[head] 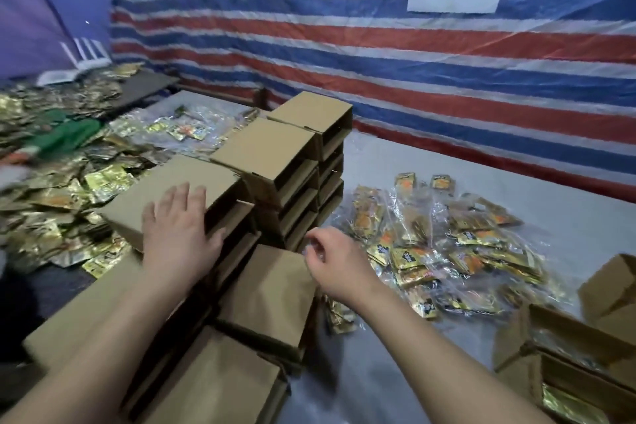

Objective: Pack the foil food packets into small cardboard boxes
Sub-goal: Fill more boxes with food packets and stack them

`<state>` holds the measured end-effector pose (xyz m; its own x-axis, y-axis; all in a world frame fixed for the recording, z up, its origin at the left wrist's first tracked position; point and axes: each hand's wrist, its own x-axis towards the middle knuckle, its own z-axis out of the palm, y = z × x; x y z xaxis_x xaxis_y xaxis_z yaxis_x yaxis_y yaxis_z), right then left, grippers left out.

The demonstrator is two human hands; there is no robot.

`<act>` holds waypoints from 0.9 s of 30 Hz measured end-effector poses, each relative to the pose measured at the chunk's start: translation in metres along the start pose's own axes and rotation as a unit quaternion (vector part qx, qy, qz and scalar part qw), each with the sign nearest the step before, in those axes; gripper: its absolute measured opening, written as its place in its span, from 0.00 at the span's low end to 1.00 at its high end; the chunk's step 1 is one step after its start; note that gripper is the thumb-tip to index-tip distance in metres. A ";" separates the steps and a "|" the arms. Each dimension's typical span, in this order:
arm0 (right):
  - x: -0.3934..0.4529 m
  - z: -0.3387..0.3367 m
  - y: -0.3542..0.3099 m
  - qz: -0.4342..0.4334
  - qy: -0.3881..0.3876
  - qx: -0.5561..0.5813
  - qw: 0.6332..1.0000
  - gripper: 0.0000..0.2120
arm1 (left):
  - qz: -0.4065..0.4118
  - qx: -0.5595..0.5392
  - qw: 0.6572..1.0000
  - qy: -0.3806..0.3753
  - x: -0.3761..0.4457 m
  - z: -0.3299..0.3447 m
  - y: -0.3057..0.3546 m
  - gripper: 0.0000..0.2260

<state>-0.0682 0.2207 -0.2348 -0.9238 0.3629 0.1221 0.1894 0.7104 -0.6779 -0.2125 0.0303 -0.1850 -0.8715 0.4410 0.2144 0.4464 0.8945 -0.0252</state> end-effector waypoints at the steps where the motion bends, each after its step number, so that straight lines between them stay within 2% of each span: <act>1: 0.006 0.003 -0.010 -0.010 -0.007 0.003 1.000 0.13 | -0.012 0.013 1.000 -0.023 0.001 0.006 -0.007 0.31; 5: 0.017 0.016 -0.027 -0.017 -0.034 0.005 0.999 0.13 | -0.005 0.022 0.999 -0.023 0.001 0.017 -0.018 0.27; 9: 0.025 0.013 -0.033 -0.011 -0.040 0.009 0.999 0.15 | -0.006 0.001 1.000 0.005 -0.006 0.009 -0.021 0.28; 14: 0.031 -0.013 -0.051 -0.034 0.008 0.062 0.997 0.28 | 0.046 -0.029 0.988 0.144 -0.032 -0.040 -0.014 0.24; 16: 0.026 -0.030 -0.060 -0.052 0.035 0.089 0.994 0.32 | 0.079 -0.044 0.982 0.164 -0.047 -0.067 -0.002 0.25; 19: 0.005 -0.063 -0.063 -0.065 0.116 0.137 0.982 0.31 | 0.152 -0.066 0.976 0.142 -0.067 -0.102 0.022 0.26; 21: -0.016 -0.087 -0.053 -0.048 0.159 0.146 0.975 0.28 | 0.191 -0.107 0.972 0.090 -0.077 -0.111 0.042 0.27; 24: -0.056 -0.118 -0.021 -0.011 0.119 0.060 0.991 0.23 | 0.224 -0.220 0.949 0.036 -0.086 -0.098 0.073 0.26; 27: -0.103 -0.132 0.022 0.045 0.082 -0.028 0.995 0.18 | 0.316 -0.270 0.909 -0.005 -0.093 -0.076 0.115 0.21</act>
<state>0.0750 0.2779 -0.1665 -0.8364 0.5168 0.1823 0.2917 0.7015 -0.6502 -0.0649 0.0865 -0.1336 -0.4068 0.8574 0.3152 0.8911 0.2965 0.3435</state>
